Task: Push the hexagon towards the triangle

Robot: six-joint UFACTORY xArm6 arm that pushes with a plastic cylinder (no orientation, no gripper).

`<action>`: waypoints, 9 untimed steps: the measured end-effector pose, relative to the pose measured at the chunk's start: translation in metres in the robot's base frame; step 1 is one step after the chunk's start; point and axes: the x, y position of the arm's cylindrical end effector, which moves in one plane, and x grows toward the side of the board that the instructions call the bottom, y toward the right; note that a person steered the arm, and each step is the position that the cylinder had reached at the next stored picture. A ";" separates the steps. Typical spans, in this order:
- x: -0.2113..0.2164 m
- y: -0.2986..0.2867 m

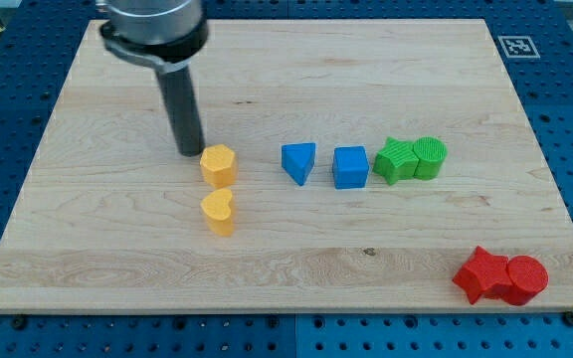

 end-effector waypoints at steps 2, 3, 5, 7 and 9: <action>0.031 -0.007; 0.031 -0.001; 0.031 0.036; 0.031 0.045; 0.060 -0.018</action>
